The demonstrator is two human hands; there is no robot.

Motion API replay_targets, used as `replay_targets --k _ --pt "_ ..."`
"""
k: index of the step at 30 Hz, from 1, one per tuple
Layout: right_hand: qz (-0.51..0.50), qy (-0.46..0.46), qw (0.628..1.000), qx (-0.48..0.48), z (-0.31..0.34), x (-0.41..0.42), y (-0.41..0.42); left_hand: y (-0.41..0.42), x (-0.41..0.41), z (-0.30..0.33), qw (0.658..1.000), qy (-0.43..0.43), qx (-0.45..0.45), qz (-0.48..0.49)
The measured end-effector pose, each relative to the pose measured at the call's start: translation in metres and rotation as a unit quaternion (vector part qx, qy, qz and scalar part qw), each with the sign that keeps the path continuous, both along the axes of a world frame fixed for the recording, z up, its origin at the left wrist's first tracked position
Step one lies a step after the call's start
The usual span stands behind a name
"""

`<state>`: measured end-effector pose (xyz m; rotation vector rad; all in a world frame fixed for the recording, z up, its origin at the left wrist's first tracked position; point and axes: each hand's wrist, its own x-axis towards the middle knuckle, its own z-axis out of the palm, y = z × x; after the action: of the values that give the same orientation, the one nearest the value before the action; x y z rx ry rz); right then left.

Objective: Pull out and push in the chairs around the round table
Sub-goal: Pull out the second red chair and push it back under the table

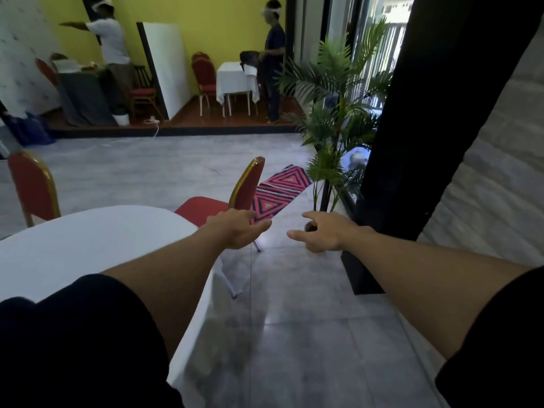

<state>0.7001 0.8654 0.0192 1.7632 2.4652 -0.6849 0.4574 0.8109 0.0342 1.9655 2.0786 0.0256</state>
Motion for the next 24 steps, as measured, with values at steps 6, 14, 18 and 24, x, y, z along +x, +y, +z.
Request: replay_targets --k 6,14,18,24 --pt "0.029 0.003 1.0 0.007 -0.009 -0.014 0.096 0.076 0.007 0.006 0.999 0.001 -0.01 0.03" --pt "0.102 -0.015 0.995 0.009 -0.002 -0.027 0.24 0.196 0.015 0.003 0.996 -0.007 -0.024 0.088" --pt "0.14 -0.012 0.99 0.016 0.003 -0.031 0.3 0.252 0.008 0.0 0.993 -0.015 0.001 0.113" --pt "0.177 -0.021 0.984 0.004 -0.009 -0.055 0.382 0.328 -0.016 -0.021 0.991 -0.012 -0.005 0.132"
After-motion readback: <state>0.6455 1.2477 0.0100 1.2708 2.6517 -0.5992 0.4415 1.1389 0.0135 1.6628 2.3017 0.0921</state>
